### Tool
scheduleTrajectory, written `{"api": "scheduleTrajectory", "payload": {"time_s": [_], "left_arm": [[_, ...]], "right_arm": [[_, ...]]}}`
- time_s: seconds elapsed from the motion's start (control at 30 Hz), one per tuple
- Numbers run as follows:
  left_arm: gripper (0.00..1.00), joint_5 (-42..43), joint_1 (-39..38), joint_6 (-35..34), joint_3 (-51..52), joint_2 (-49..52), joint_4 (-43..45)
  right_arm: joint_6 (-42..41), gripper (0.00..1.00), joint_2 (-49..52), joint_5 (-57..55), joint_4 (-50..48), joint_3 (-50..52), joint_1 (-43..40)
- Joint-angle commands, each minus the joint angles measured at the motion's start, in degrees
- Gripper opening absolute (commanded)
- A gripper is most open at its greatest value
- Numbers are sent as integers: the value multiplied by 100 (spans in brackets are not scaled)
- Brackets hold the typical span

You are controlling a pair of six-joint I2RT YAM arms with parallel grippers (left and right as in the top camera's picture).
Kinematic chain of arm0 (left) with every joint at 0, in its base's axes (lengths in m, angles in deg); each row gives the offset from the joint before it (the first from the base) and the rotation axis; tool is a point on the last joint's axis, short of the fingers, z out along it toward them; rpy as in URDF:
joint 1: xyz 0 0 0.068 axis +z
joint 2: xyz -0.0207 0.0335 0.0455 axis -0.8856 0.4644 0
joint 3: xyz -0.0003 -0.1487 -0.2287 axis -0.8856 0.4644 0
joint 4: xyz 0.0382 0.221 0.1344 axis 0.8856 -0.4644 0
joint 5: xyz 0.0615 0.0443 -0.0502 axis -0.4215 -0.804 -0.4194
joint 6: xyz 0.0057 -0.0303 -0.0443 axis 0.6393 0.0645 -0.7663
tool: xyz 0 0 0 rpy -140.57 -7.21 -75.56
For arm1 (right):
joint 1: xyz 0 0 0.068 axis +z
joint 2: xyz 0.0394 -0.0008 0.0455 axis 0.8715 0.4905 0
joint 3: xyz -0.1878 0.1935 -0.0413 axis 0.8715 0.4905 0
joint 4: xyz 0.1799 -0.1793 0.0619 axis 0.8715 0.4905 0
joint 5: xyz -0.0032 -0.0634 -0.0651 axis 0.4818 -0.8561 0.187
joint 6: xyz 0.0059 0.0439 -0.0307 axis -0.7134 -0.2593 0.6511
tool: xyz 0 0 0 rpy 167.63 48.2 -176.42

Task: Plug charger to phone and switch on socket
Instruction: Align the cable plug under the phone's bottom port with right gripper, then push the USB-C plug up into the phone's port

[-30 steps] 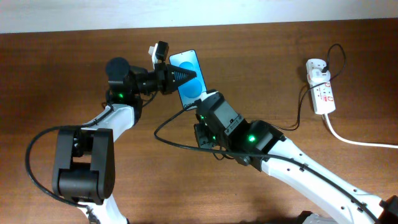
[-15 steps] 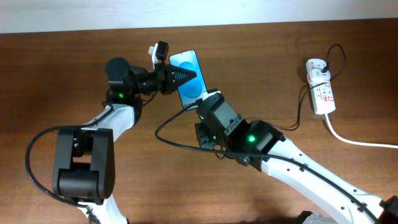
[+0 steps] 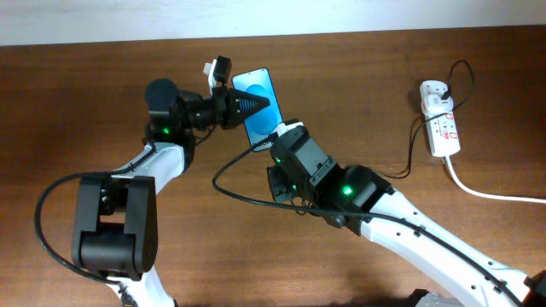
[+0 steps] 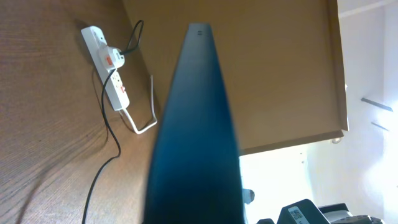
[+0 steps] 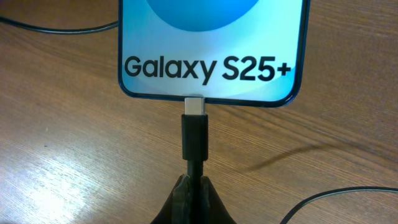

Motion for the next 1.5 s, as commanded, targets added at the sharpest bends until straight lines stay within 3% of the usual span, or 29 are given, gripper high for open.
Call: {"api": "scheduleTrajectory", "payload": {"time_s": [0.0, 0.8, 1.1, 1.37, 1.47], "left_arm": [[0, -22, 2, -146, -81, -46, 50], [0, -44, 2, -527, -81, -46, -164], [0, -13, 2, -352, -81, -46, -162], [0, 146, 2, -350, -81, -46, -160], [0, 289, 2, -286, -81, -46, -157]], "right_arm": [[52, 4, -142, -87, 83, -153, 31], [37, 4, -107, -90, 39, -153, 31], [39, 4, -107, -94, -15, -153, 28], [44, 4, -103, -376, -181, -153, 26], [111, 5, -103, -776, -675, -153, 26]]}}
